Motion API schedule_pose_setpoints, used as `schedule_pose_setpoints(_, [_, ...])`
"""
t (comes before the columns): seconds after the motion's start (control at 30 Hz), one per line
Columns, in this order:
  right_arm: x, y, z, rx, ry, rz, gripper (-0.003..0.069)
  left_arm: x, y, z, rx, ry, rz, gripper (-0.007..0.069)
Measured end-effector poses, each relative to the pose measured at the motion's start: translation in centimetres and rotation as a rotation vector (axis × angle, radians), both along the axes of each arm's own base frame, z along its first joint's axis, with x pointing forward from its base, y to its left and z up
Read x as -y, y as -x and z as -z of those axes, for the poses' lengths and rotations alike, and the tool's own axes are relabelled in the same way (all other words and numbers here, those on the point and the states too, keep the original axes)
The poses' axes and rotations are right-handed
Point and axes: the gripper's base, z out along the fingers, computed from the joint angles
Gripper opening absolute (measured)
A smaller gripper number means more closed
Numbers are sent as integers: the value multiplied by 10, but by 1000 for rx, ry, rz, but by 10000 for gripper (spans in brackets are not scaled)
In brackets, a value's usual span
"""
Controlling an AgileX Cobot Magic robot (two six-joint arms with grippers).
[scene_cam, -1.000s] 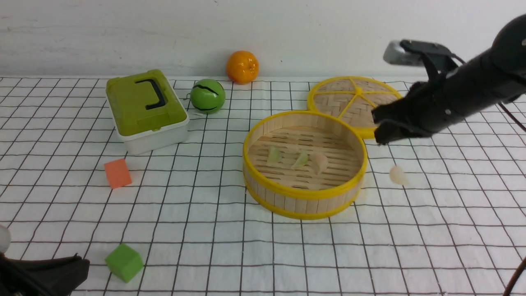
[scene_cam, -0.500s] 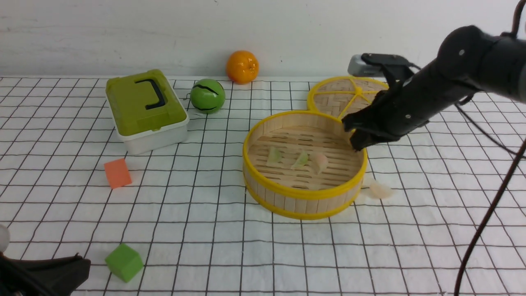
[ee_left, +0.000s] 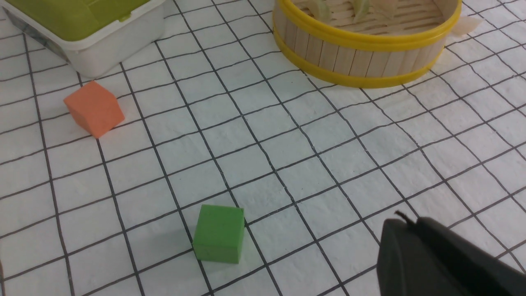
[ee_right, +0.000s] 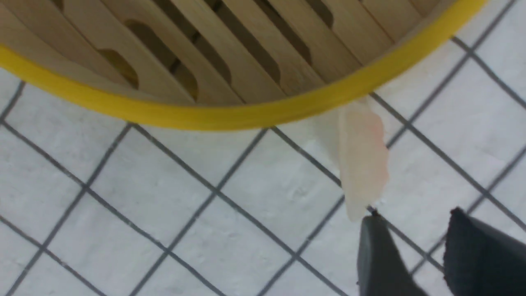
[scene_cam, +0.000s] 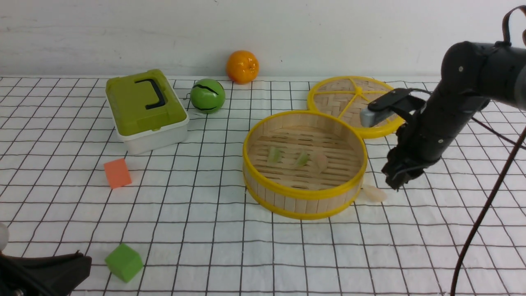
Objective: Put the dumplings into the steamer on the table with the white tablecloth.
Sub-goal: 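Reach for and grasp a dumpling lying on the table beside the steamer, then place the dumpling in the bamboo steamer basket with the right gripper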
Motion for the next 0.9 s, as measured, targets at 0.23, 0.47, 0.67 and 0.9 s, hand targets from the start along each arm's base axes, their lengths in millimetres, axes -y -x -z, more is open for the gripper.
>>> schedule_pose_setpoints(0.23, [-6, -14, 31, 4, -54, 34, 386, 0, 0, 0, -5, -3, 0, 20])
schedule_pose_setpoints(0.47, [-6, -18, 51, -29, -54, 58, 267, 0, 0, 1, -7, -4, 0, 20])
schedule_pose_setpoints(0.67, [-6, -18, 51, -49, -65, 145, 181, 0, 0, 1, -9, -5, -1, 20])
schedule_pose_setpoints(0.9, [2, -10, 42, -103, 14, 160, 181, 0, 0, 1, -11, -6, -1, 23])
